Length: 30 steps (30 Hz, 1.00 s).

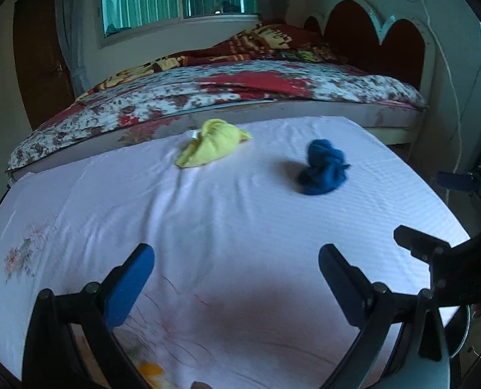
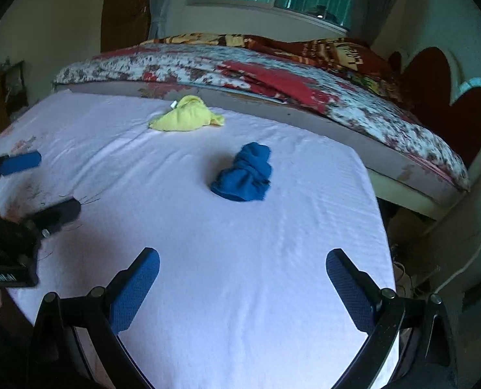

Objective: Collect trash
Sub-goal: 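Move both tools back over the mattress toward the yellow and blue cloths, then grasp the yellow cloth with left gripper while right gripper grasps the blue cloth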

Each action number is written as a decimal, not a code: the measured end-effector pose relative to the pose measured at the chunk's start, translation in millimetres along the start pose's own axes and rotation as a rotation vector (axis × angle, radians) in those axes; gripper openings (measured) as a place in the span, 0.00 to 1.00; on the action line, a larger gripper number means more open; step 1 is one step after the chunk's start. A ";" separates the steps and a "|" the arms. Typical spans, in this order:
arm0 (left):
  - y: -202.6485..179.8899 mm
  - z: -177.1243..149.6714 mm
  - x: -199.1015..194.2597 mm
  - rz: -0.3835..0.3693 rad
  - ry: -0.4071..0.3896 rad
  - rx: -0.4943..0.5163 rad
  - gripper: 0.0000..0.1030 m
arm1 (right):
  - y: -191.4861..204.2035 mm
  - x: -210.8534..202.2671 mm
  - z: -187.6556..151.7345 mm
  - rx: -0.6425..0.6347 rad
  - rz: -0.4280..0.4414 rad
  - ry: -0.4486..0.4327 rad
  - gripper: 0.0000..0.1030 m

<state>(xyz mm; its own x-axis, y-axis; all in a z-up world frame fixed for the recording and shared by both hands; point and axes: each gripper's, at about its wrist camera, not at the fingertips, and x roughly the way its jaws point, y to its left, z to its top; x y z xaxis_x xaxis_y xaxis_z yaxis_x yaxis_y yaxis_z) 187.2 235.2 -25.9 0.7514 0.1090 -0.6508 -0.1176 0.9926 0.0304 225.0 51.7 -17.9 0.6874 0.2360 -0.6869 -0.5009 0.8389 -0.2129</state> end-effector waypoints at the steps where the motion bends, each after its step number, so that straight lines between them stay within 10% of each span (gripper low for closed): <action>1: 3.7 1.2 3.7 0.001 0.004 0.002 0.99 | 0.0 7.9 4.6 0.007 -0.001 0.006 1.00; 14: 42.6 43.2 90.3 -0.024 0.064 -0.004 0.89 | -31.1 125.0 48.4 0.186 0.091 0.093 0.99; 18: 43.9 67.6 128.3 -0.020 0.078 -0.012 0.88 | -31.1 154.9 62.9 0.156 0.086 0.130 0.51; 30: 7.8 131.4 209.7 -0.006 0.103 0.040 0.84 | -69.9 192.3 88.6 0.225 0.044 0.141 0.34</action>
<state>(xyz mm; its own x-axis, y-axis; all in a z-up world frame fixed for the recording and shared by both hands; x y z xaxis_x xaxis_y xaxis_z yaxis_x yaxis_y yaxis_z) 429.2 272.9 -62.4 0.6808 0.0993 -0.7257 -0.0863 0.9947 0.0551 438.8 81.9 -73.5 0.5792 0.2175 -0.7856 -0.3885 0.9209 -0.0314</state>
